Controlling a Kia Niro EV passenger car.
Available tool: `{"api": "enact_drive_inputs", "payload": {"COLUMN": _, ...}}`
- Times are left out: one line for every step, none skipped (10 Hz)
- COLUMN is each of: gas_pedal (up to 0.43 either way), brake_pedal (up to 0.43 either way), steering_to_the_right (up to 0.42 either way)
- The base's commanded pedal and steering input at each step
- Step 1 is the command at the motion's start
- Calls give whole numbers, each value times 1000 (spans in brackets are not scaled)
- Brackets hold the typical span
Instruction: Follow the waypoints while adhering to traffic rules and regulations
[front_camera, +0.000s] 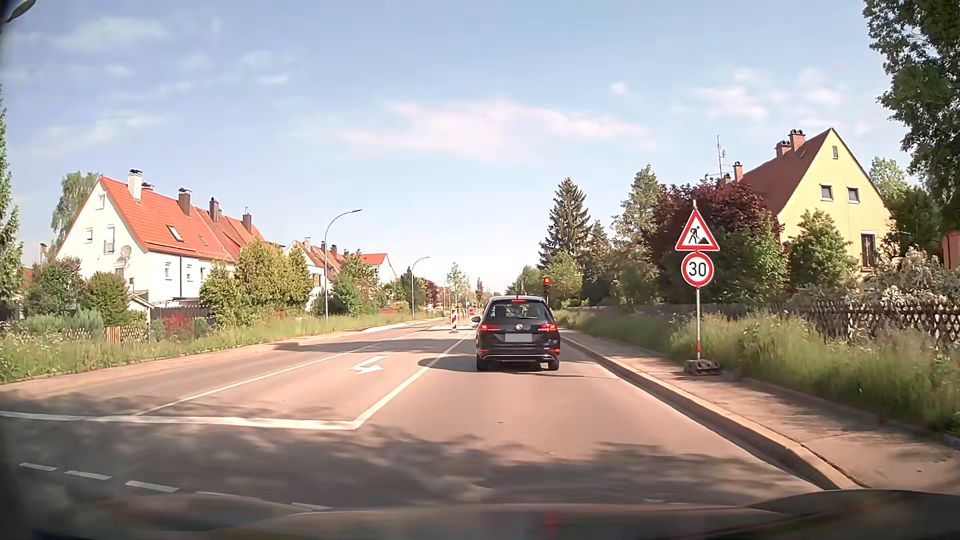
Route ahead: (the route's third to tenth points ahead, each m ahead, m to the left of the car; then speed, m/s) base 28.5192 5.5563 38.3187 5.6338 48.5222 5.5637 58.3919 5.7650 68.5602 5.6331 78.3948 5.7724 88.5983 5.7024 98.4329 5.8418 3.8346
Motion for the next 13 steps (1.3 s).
{"api": "enact_drive_inputs", "payload": {"gas_pedal": 0, "brake_pedal": 91, "steering_to_the_right": 4}}
{"api": "enact_drive_inputs", "payload": {"gas_pedal": 0, "brake_pedal": 85, "steering_to_the_right": 4}}
{"api": "enact_drive_inputs", "payload": {"gas_pedal": 0, "brake_pedal": 85, "steering_to_the_right": 4}}
{"api": "enact_drive_inputs", "payload": {"gas_pedal": 0, "brake_pedal": 85, "steering_to_the_right": 5}}
{"api": "enact_drive_inputs", "payload": {"gas_pedal": 0, "brake_pedal": 91, "steering_to_the_right": 7}}
{"api": "enact_drive_inputs", "payload": {"gas_pedal": 0, "brake_pedal": 98, "steering_to_the_right": 9}}
{"api": "enact_drive_inputs", "payload": {"gas_pedal": 0, "brake_pedal": 116, "steering_to_the_right": 9}}
{"api": "enact_drive_inputs", "payload": {"gas_pedal": 0, "brake_pedal": 122, "steering_to_the_right": 9}}
{"api": "enact_drive_inputs", "payload": {"gas_pedal": 0, "brake_pedal": 140, "steering_to_the_right": 7}}
{"api": "enact_drive_inputs", "payload": {"gas_pedal": 0, "brake_pedal": 146, "steering_to_the_right": 4}}
{"api": "enact_drive_inputs", "payload": {"gas_pedal": 0, "brake_pedal": 152, "steering_to_the_right": 1}}
{"api": "enact_drive_inputs", "payload": {"gas_pedal": 0, "brake_pedal": 159, "steering_to_the_right": 0}}
{"api": "enact_drive_inputs", "payload": {"gas_pedal": 0, "brake_pedal": 183, "steering_to_the_right": -2}}
